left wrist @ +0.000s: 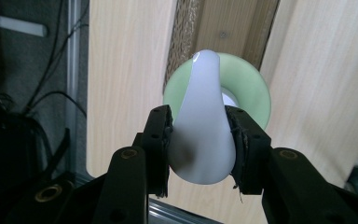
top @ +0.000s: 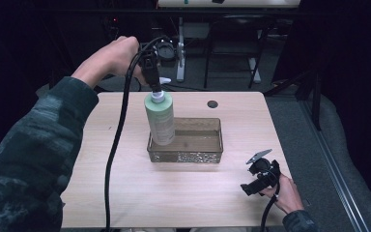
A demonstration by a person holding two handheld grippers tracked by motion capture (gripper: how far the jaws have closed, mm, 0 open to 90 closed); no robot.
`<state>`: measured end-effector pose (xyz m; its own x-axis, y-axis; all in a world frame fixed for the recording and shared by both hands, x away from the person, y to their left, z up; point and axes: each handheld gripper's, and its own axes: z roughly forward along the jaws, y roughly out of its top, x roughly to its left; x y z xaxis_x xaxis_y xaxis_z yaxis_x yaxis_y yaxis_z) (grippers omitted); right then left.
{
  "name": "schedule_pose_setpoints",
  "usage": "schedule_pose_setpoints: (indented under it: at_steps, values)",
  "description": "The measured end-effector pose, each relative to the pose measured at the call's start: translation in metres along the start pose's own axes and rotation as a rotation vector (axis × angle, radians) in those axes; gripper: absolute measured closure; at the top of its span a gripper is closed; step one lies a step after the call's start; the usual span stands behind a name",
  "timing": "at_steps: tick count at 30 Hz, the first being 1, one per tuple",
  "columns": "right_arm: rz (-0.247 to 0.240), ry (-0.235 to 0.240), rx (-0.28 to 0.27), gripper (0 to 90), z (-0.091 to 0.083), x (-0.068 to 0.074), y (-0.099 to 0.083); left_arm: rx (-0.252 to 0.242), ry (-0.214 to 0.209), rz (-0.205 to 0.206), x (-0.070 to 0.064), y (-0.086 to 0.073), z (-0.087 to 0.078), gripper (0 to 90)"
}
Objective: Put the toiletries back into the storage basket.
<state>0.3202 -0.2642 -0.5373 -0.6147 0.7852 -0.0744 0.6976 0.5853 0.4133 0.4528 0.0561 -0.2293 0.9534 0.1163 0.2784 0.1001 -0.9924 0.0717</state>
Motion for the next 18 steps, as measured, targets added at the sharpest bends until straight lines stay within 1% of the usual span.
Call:
schedule_pose_setpoints:
  at_steps: [1, 3, 7, 8, 10, 11, 15, 17, 18]
  values:
    - [0.000, 0.001, 0.000, 0.0, 0.000, 0.000, 0.000, 0.008, 0.000, 0.006, -0.001, 0.001, 0.001, 63.3]
    - [0.000, 0.000, 0.001, 0.0, 0.000, 0.000, 0.000, 0.005, 0.002, 0.009, -0.001, 0.001, 0.004, 63.3]
    - [0.006, 0.004, 0.000, 0.0, 0.000, 0.001, 0.000, 0.000, -0.014, 0.012, -0.002, 0.001, 0.008, 63.3]
    - [0.000, -0.001, 0.002, 0.0, 0.000, 0.000, 0.000, 0.008, -0.012, 0.020, -0.002, 0.001, 0.009, 63.3]
    - [0.000, 0.000, 0.002, 0.0, 0.000, 0.000, 0.000, -0.007, -0.010, 0.024, -0.004, 0.001, 0.011, 63.3]
    - [0.000, -0.001, 0.003, 0.0, 0.000, 0.000, 0.000, -0.006, -0.006, 0.024, -0.004, 0.001, 0.012, 63.3]
    - [0.001, 0.003, -0.001, 0.0, 0.000, 0.001, 0.000, 0.001, -0.012, 0.027, -0.005, 0.000, 0.016, 63.3]
    - [0.000, 0.002, -0.001, 0.0, 0.000, 0.001, 0.000, -0.008, -0.005, 0.028, -0.005, -0.001, 0.018, 63.3]
    - [0.002, 0.003, -0.002, 0.0, 0.000, 0.001, 0.000, -0.011, -0.009, 0.027, -0.005, -0.002, 0.019, 63.3]
